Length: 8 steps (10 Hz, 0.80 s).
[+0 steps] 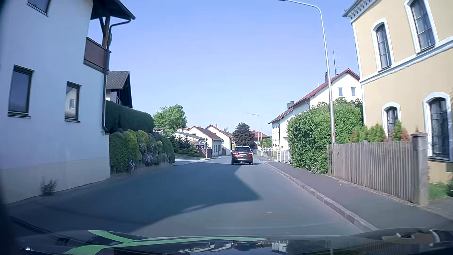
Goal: Follow the waypoints while adhering to traffic rules and regulations
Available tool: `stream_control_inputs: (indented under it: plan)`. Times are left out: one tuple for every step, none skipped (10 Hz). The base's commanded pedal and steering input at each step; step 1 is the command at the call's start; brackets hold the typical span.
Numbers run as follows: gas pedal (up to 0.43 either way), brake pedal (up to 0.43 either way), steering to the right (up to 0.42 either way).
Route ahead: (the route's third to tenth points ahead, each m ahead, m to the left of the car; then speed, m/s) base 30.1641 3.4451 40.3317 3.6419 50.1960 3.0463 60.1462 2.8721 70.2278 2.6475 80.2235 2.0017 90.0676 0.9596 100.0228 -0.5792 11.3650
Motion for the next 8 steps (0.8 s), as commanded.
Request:
stream_control_inputs:
  plan:
    - [0.118,0.0,-0.009]
    - [0.13,0.0,-0.009]
    - [0.15,0.0,-0.009]
    - [0.157,0.0,-0.009]
    - [0.169,0.0,-0.009]
    - [0.169,0.0,-0.009]
    - [0.138,0.0,-0.009]
    - [0.087,0.0,-0.007]
